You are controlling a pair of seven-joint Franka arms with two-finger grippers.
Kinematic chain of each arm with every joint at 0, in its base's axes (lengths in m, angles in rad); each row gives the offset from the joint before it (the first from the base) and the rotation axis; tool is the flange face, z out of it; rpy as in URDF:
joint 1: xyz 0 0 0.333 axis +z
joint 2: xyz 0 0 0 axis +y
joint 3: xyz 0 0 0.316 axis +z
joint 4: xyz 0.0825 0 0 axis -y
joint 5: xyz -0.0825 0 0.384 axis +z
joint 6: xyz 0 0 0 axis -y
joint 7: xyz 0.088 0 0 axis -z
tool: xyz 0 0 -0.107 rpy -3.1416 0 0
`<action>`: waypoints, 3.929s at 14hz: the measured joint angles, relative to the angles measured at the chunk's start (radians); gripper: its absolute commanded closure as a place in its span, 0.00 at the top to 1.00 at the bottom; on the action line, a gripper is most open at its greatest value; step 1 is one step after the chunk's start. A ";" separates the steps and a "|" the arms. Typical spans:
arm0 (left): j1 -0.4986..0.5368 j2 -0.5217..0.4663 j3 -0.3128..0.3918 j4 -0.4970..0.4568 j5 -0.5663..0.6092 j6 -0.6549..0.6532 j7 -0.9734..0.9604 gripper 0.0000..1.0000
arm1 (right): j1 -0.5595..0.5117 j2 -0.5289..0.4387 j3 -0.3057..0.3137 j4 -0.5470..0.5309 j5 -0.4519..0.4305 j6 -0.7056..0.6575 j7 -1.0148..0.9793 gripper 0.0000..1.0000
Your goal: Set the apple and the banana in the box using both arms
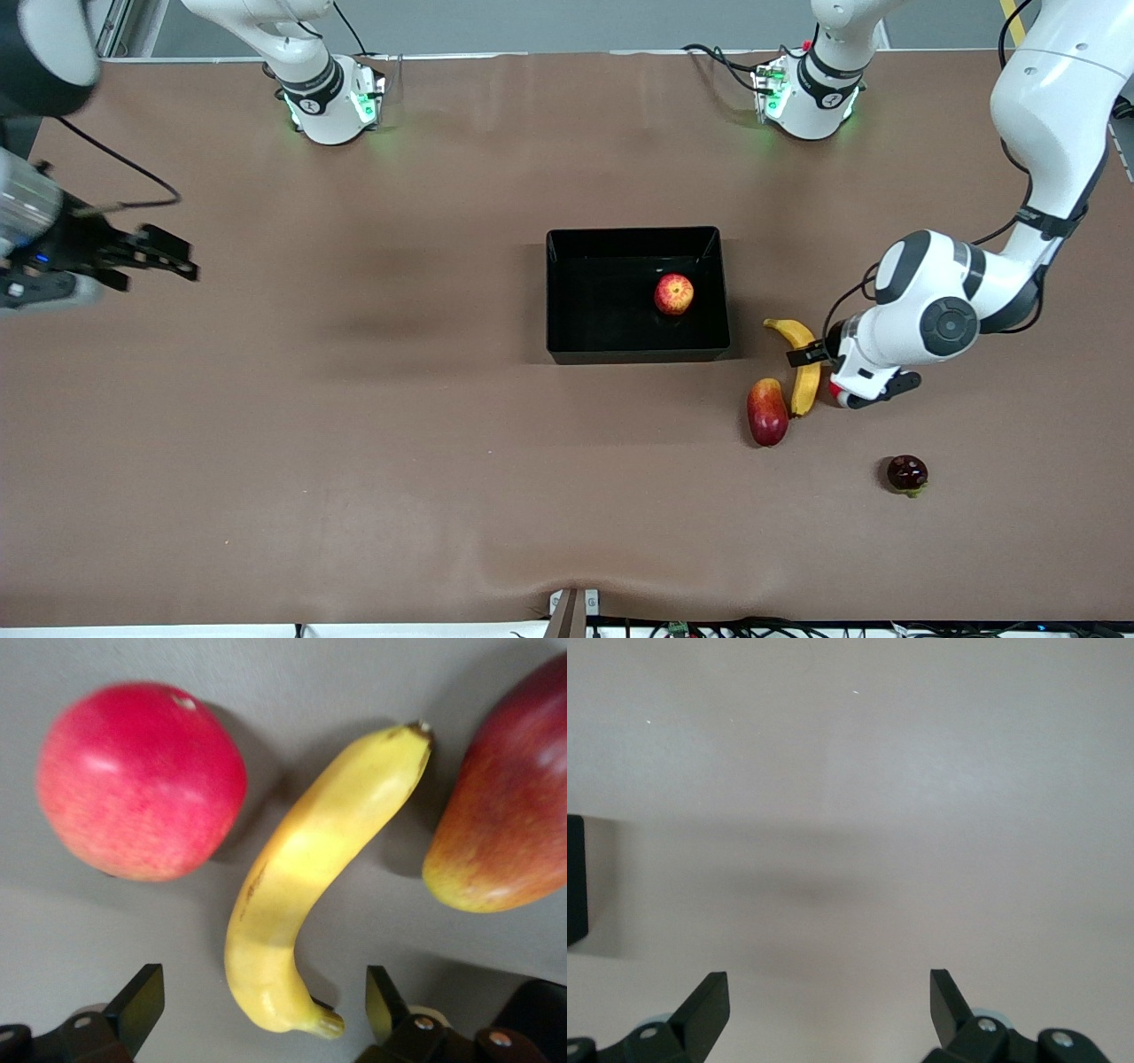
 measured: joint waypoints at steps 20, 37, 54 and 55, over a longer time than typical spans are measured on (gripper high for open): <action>-0.053 -0.207 -0.278 0.080 -0.042 -0.227 -0.287 0.00 | 0.024 -0.022 -0.061 0.130 -0.060 -0.153 -0.013 1.00; -0.756 0.128 0.039 0.232 0.006 -0.110 -0.984 0.03 | 0.027 -0.022 -0.059 0.101 -0.008 -0.194 0.050 1.00; -0.727 -0.068 0.147 0.496 0.019 -0.407 -0.666 1.00 | 0.036 -0.021 -0.057 0.113 -0.005 -0.177 0.050 1.00; -0.680 -0.113 0.146 0.496 0.019 -0.432 -0.597 1.00 | 0.037 -0.021 -0.057 0.113 -0.005 -0.177 0.050 1.00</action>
